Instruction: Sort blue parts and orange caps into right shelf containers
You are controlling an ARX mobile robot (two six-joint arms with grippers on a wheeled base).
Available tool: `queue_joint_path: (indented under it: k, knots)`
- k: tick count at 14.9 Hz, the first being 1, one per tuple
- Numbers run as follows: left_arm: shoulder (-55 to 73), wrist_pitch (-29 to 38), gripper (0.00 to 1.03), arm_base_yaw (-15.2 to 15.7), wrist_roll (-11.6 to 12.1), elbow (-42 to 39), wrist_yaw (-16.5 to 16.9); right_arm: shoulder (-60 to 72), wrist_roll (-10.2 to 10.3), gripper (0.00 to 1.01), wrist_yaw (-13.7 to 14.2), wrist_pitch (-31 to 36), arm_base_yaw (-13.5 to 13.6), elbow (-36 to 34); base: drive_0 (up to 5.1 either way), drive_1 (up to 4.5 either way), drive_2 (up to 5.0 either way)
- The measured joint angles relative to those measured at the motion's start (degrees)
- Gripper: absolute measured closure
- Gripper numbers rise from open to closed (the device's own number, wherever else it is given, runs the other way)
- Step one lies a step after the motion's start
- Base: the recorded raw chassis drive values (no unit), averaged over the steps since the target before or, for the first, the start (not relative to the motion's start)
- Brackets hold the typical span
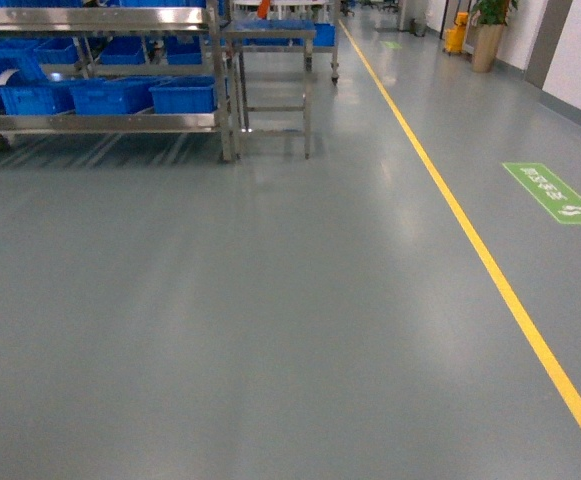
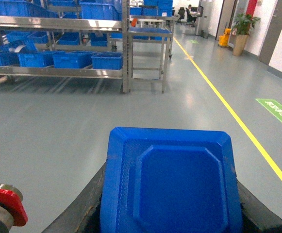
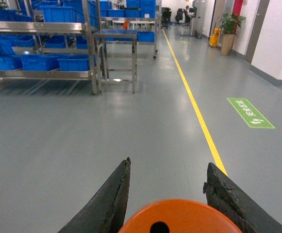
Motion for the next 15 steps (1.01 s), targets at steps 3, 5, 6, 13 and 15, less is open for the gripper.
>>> queue_joint_path:
  k: [3, 5, 6, 13, 15]
  knots:
    - [0.0, -0.1, 0.59, 0.0, 0.0, 0.0, 0.0, 0.0, 0.0, 0.59, 0.0, 0.1, 0.0, 0.0, -0.1, 4.17, -4.4]
    - [0.0, -0.1, 0.59, 0.0, 0.0, 0.0, 0.0, 0.0, 0.0, 0.59, 0.0, 0.0, 0.0, 0.0, 0.0, 4.26, -4.3]
    - [0.0, 0.0, 0.59, 0.0, 0.0, 0.0, 0.0, 0.0, 0.0, 0.59, 0.0, 0.1, 0.0, 0.0, 0.0, 4.31, -4.2]
    - [0.0, 0.0, 0.59, 0.0, 0.0, 0.0, 0.0, 0.0, 0.0, 0.59, 0.0, 0.2, 0.0, 0.0, 0.0, 4.27, -4.3]
    - [0.0, 0.2, 0.59, 0.0, 0.0, 0.0, 0.0, 0.0, 0.0, 0.59, 0.0, 0.1, 0.0, 0.0, 0.1, 4.36, -4.2]
